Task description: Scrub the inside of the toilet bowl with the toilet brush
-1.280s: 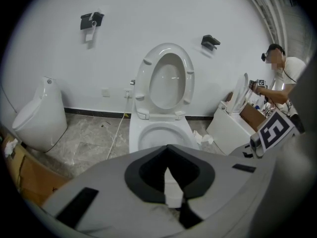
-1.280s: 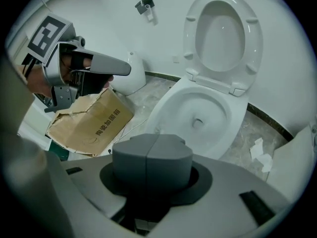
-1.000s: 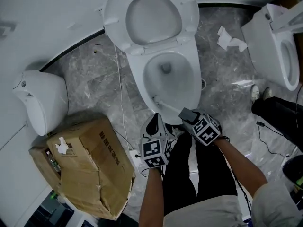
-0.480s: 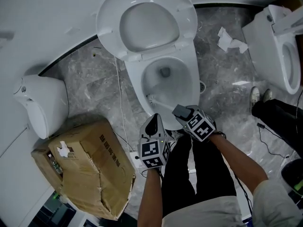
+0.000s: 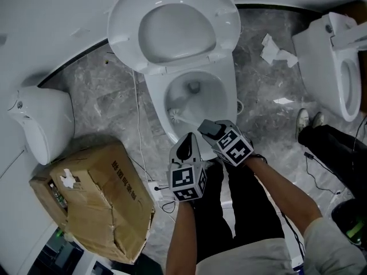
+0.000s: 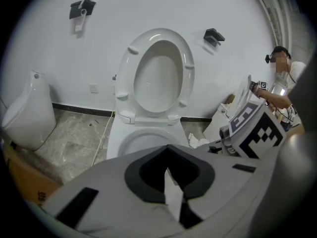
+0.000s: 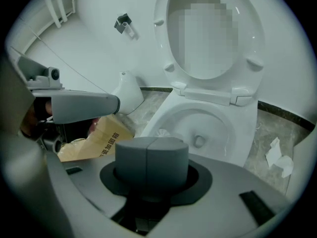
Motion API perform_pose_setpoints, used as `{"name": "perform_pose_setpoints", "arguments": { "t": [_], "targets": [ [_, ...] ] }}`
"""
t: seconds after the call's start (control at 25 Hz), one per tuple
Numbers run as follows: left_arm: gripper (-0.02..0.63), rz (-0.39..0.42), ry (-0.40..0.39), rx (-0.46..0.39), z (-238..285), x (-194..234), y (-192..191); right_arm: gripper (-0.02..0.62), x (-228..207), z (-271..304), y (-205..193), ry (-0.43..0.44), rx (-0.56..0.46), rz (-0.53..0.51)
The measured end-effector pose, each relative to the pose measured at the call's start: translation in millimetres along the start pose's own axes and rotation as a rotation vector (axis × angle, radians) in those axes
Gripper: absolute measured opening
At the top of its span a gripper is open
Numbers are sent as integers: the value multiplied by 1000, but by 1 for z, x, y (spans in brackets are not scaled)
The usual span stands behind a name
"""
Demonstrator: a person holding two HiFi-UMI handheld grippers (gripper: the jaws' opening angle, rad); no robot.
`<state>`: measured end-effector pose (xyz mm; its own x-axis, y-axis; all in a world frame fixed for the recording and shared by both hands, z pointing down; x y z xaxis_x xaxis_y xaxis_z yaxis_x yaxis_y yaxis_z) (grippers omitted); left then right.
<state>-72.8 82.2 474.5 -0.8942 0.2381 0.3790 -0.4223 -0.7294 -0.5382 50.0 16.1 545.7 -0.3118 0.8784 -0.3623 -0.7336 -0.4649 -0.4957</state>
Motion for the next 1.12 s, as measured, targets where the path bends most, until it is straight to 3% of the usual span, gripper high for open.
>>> {"name": "perform_pose_setpoints", "arguments": {
  "t": [0.56,0.8,1.12],
  "targets": [
    [29,-88,102,-34,8,28,15,175,-50,11,49,-19,-2,-64],
    [29,-124,122,-38,5,34,19,175,-74,10,58,-71,-45,43],
    [29,-144,142,-39,12,35,20,175,-85,2,58,-135,-93,91]
  ]
}}
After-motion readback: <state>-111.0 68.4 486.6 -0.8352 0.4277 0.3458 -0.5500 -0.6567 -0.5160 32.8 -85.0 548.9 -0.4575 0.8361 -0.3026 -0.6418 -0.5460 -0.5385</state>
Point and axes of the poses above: the fingertips, and each gripper's own axes: z forward along the fingers, x to its left, y out of its top, the point moved 10 cm from there along -z, backward along the fingers, and after that the axes turned 12 degrees about -z, right-handed, at the moved point
